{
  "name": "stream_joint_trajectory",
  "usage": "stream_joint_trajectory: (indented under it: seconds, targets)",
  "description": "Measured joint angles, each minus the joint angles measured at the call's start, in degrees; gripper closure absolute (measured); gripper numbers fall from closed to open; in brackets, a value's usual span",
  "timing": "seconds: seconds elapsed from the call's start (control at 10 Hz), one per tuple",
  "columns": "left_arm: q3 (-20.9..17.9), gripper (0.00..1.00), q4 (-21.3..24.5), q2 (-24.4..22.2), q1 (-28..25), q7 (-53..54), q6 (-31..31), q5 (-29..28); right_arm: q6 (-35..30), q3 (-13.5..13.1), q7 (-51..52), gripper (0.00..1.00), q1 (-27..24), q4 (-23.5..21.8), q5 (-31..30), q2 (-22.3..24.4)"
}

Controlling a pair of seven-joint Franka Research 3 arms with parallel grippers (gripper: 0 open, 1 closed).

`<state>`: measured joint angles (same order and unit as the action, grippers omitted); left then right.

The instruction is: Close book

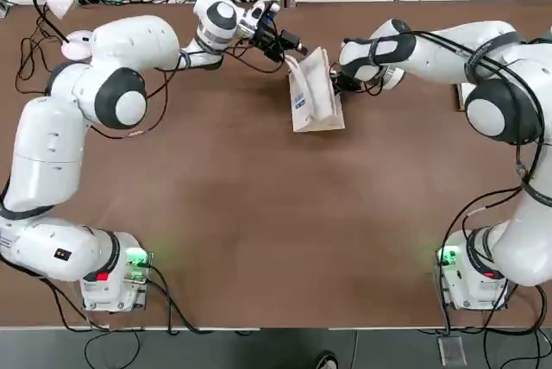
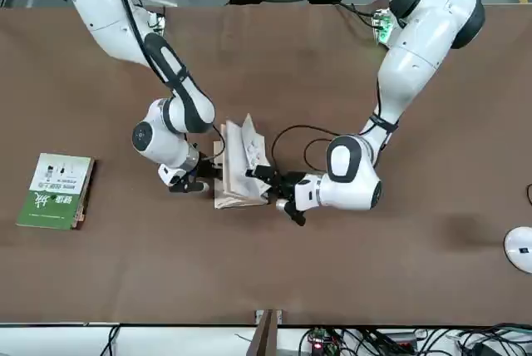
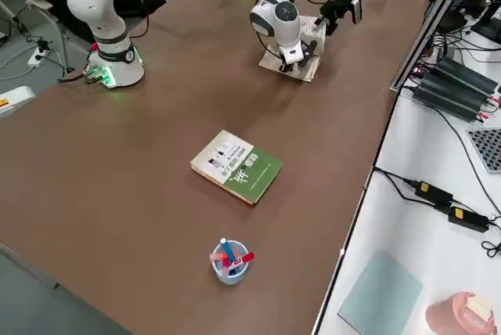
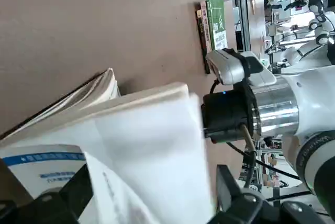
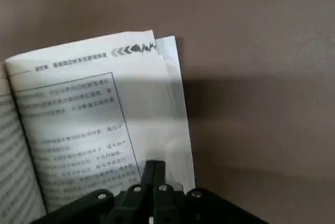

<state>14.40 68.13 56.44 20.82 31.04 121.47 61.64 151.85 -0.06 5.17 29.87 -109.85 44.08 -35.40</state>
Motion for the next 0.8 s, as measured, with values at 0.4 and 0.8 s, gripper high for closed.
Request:
stream_joint_trajectory:
  seconds: [0.4, 0.8]
  targets:
    - [0.0, 0.00, 0.0, -0.4, -0.1, -0.5, -0.2, 1.8, 0.0, -0.1, 0.5, 0.99, -0.2, 0.0, 0.0, 0.0]
    - [0.0, 0.00, 0.0, -1.2, -0.3, -2.2, -0.8, 1.9, -0.1, -0.1, 1.0, 0.99, -0.7, 0.0, 0.0, 0.0]
